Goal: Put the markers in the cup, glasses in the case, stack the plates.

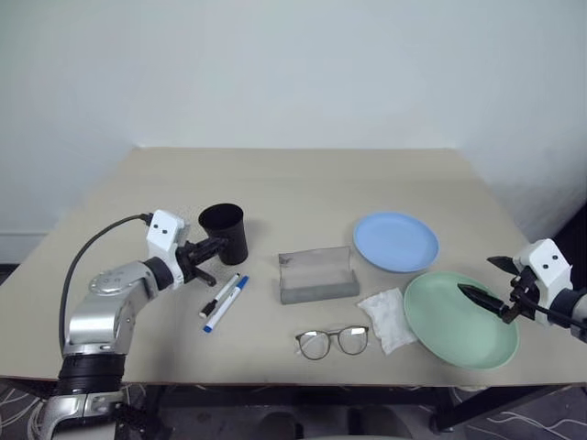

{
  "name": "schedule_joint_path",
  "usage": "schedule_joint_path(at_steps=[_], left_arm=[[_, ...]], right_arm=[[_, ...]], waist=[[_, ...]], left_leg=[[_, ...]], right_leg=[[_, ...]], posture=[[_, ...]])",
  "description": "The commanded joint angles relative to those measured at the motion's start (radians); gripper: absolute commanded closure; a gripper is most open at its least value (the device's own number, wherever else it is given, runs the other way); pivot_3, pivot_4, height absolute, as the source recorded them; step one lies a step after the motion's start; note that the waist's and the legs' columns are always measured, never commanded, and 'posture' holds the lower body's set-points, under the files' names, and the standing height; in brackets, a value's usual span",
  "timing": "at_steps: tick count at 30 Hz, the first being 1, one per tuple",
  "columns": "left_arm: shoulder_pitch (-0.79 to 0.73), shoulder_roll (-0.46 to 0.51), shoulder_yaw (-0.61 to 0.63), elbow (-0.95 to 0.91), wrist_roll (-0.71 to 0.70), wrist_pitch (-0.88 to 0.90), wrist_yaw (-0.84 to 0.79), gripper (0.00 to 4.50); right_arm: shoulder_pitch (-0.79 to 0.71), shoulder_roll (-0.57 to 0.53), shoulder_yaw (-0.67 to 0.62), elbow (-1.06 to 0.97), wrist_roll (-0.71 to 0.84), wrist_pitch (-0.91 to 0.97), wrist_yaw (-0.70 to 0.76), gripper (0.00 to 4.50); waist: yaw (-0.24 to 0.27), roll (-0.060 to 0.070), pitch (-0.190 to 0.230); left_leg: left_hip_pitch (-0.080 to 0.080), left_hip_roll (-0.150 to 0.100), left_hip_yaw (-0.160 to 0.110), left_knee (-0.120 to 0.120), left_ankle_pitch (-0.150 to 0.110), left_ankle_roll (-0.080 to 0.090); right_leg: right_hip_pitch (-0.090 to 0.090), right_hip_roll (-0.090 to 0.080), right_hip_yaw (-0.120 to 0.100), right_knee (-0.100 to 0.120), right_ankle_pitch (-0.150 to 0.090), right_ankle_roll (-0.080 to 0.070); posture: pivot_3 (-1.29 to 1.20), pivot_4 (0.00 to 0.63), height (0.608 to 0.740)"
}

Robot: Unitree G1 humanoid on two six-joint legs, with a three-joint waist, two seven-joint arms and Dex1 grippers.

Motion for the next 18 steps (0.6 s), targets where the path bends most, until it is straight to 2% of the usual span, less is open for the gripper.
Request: schedule_joint_path(at_steps=[1,11,18], left_arm=[[0.002,0.022,0.045,-0.023,-0.008,-0.014,-0.004,4.5],[0.156,0.026,0.112,-0.203,-0.056,0.046,0.005,4.5],[0.235,-0.003,0.152,-0.304,-0.08,0.088,0.063,4.5]], right_arm=[[-0.034,-0.025,-0.019,0.008,0.002,-0.019,0.009,0.03],[-0.137,-0.054,0.046,0.131,-0.017,-0.034,0.049,0.03],[-0.233,-0.067,0.091,0.274,-0.044,-0.052,0.065,0.03]], waist=[[0.0,0.0,0.0],[0.0,0.0,0.001],[0.0,0.0,0.002]], left_leg=[[0.0,0.0,0.0,0.0,0.0,0.0],[-0.001,0.001,0.001,-0.001,0.0,0.0],[-0.001,0.001,0.007,-0.003,0.0,0.0]], right_leg=[[0.0,0.0,0.0,0.0,0.0,0.0],[-0.001,-0.003,-0.001,-0.002,-0.001,0.001],[-0.004,-0.013,-0.009,-0.001,-0.001,0.001]], posture=[[0.0,0.0,0.735],[0.0,0.0,0.735],[0.0,0.0,0.735]])
